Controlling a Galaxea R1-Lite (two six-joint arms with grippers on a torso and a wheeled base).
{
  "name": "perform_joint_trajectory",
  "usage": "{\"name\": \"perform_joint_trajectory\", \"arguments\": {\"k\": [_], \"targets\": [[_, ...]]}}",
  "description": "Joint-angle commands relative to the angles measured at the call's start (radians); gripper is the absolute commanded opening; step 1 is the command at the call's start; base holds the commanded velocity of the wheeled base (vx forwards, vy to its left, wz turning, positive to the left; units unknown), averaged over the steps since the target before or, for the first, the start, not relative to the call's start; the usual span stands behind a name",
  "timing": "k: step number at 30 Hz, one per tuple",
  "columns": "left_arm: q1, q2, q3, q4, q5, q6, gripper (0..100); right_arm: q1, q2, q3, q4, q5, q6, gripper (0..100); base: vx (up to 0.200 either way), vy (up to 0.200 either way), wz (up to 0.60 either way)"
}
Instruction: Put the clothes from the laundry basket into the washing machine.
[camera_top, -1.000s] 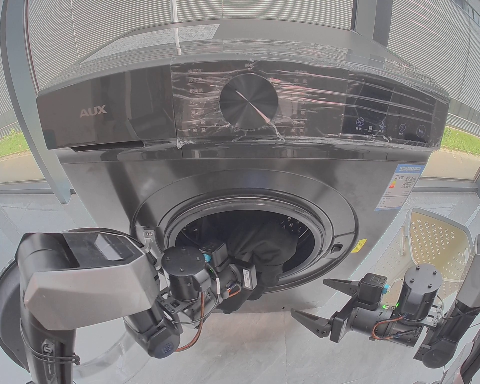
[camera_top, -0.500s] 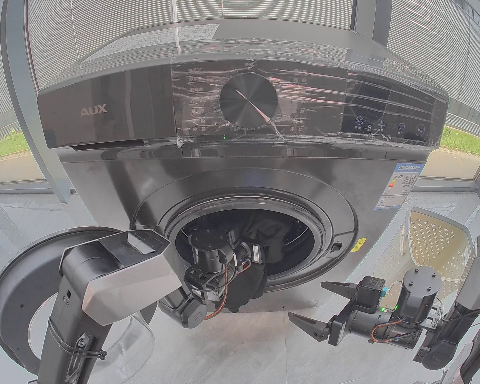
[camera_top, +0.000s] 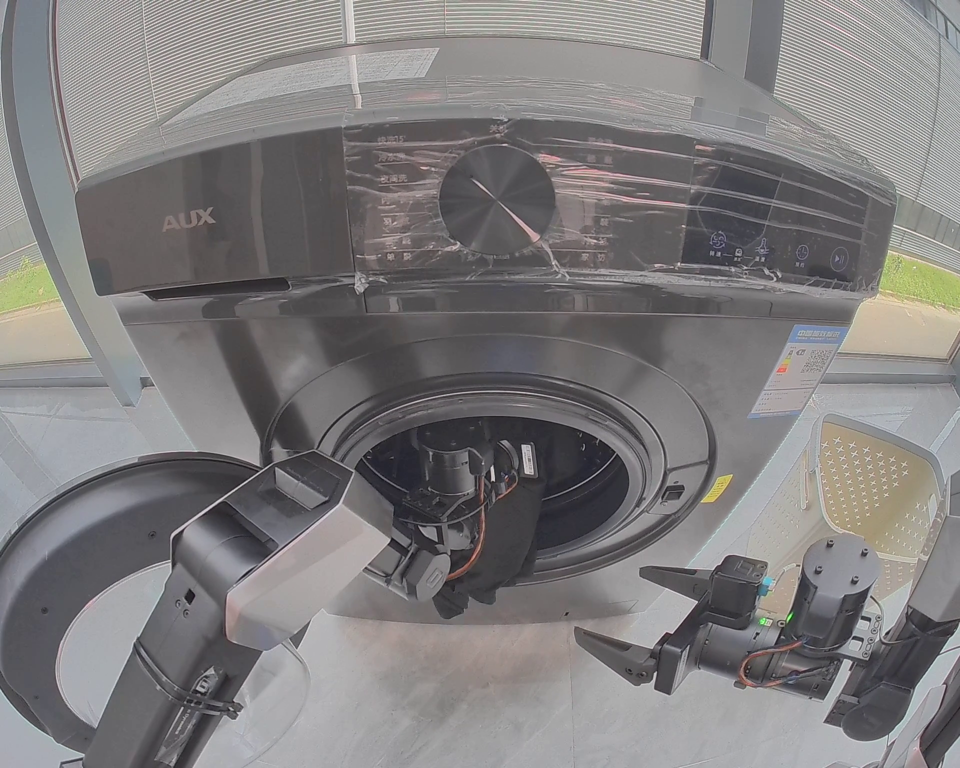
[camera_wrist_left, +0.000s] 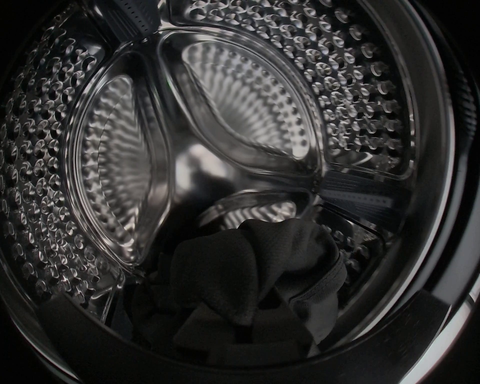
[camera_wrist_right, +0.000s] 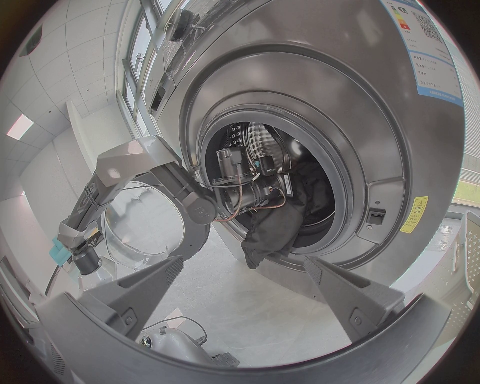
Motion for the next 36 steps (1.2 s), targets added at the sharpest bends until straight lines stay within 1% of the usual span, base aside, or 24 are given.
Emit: {"name": "perform_joint_trajectory", "arguments": {"k": [1,4,7,15,16,20,23,27,28,30,31,36], "targets": [[0.038,0.123,-0.218,0.104,0.045,-0.001,0,-0.002,0.004,-0.001,-0.002,0.002,0.000,100,0.000,0.000,0.00],[0.049,0.137,-0.283,0.130,0.073,-0.001,0,-0.003,0.009,-0.001,-0.002,0.002,0.002,100,0.000,0.000,0.00],[0.053,0.137,-0.292,0.138,0.082,-0.001,0,0.000,0.009,-0.001,-0.002,0.002,0.002,100,0.000,0.000,0.00],[0.056,0.129,-0.278,0.129,0.082,0.000,0,-0.002,0.013,0.000,-0.003,0.002,0.002,100,0.000,0.000,0.00],[0.055,0.127,-0.278,0.130,0.082,0.000,100,-0.002,0.013,0.000,-0.003,0.002,0.002,100,0.000,0.000,0.00],[0.055,0.123,-0.276,0.132,0.082,0.000,100,-0.005,0.015,-0.001,-0.003,0.004,0.002,100,0.000,0.000,0.00],[0.049,0.038,-0.200,0.160,0.082,0.005,100,-0.006,0.015,-0.001,-0.002,0.004,0.002,100,0.000,0.000,0.00],[0.038,-0.063,-0.085,0.253,0.079,0.008,100,-0.003,0.015,-0.004,-0.003,0.004,0.002,100,0.000,0.000,0.00],[0.029,-0.089,-0.046,0.275,0.068,0.010,100,-0.003,0.015,-0.004,-0.003,0.004,0.002,100,0.000,0.000,0.00],[0.021,-0.118,-0.011,0.296,0.062,0.010,100,-0.003,0.015,-0.003,-0.003,0.004,0.002,100,0.000,0.000,0.00],[0.016,-0.143,0.017,0.316,0.048,0.010,100,-0.006,0.015,-0.003,-0.003,0.004,0.002,100,0.000,0.000,0.00],[0.000,-0.159,0.119,0.328,-0.008,0.010,100,-0.006,0.015,-0.003,-0.003,0.005,0.002,100,0.000,0.000,0.00]]}}
